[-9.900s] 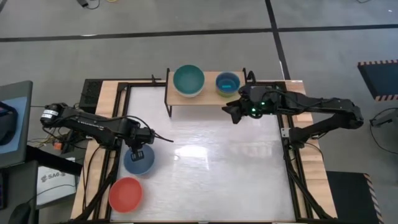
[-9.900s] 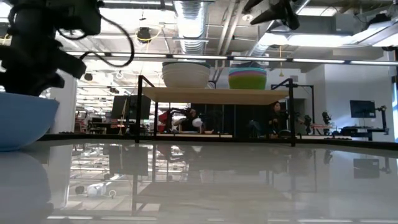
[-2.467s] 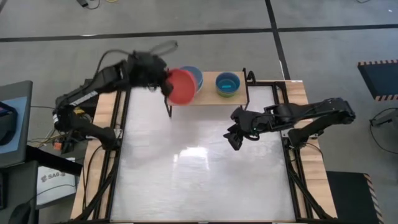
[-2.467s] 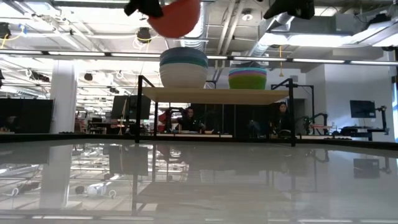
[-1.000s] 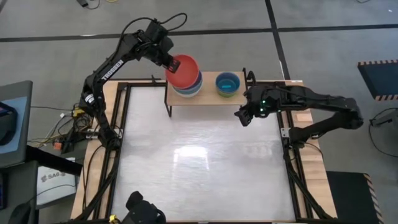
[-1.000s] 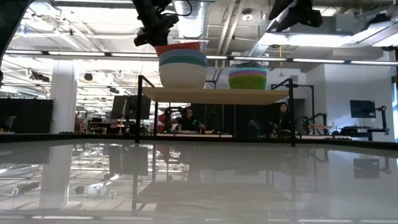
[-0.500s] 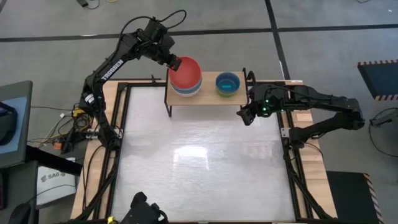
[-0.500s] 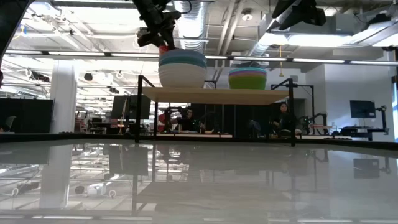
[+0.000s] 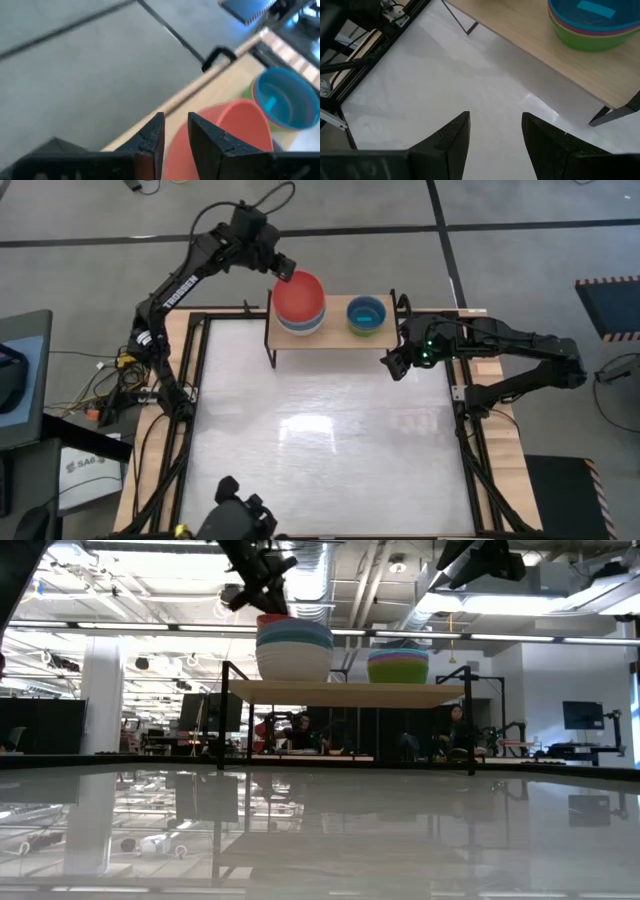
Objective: Place and stack bowls onto a shelf
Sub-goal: Stack the large orange bowl on top of the large light blue bowl on the shelf, then return to Home Position
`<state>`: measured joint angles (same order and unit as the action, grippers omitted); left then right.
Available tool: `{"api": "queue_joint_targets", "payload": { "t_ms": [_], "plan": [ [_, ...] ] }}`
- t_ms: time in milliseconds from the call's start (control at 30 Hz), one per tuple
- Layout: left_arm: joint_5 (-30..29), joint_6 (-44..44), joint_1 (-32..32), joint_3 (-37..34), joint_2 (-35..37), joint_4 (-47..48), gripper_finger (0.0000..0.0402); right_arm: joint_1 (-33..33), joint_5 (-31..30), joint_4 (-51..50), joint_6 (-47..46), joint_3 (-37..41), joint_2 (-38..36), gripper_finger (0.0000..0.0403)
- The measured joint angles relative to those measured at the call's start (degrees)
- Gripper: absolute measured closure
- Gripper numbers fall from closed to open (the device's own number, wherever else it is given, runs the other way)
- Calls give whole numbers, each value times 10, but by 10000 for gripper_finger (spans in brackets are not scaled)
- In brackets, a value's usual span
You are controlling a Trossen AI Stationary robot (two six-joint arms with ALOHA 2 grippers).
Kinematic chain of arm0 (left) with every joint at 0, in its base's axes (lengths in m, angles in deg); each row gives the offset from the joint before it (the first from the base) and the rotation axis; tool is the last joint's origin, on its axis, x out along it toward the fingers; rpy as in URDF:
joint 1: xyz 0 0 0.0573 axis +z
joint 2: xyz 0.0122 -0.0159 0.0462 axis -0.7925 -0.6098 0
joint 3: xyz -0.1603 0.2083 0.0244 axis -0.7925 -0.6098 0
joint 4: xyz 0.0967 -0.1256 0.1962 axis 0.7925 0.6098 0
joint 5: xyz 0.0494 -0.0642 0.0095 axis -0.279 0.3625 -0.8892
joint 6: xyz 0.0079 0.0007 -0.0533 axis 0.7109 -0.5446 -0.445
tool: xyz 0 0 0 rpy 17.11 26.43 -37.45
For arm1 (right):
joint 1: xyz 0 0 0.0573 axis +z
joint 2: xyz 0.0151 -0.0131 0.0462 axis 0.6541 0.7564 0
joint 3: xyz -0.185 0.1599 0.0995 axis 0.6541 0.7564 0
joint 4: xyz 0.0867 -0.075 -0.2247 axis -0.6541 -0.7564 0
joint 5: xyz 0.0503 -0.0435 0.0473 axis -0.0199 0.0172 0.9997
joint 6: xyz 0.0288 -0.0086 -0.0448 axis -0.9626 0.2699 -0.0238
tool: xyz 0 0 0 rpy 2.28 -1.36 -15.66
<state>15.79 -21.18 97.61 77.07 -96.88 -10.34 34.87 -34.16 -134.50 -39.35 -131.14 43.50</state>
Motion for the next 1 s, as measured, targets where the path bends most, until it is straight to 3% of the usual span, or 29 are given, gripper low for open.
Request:
{"api": "queue_joint_targets", "payload": {
  "t_ms": [367,533,700,867,1000],
  "plan": [
    [-5,15,-21,-1,-42,27,351,0,-16,0,-14,0,0,196],
    [-5,20,-19,-1,-29,-6,351,0,-16,1,-23,0,0,196],
    [31,24,-23,-1,-2,-31,351,0,-23,1,-28,0,0,196],
    [58,60,-81,0,0,-7,352,5,-46,2,-33,0,0,196],
    [-10,100,-148,0,0,23,352,14,-64,2,-45,0,0,196]
  ]
}}
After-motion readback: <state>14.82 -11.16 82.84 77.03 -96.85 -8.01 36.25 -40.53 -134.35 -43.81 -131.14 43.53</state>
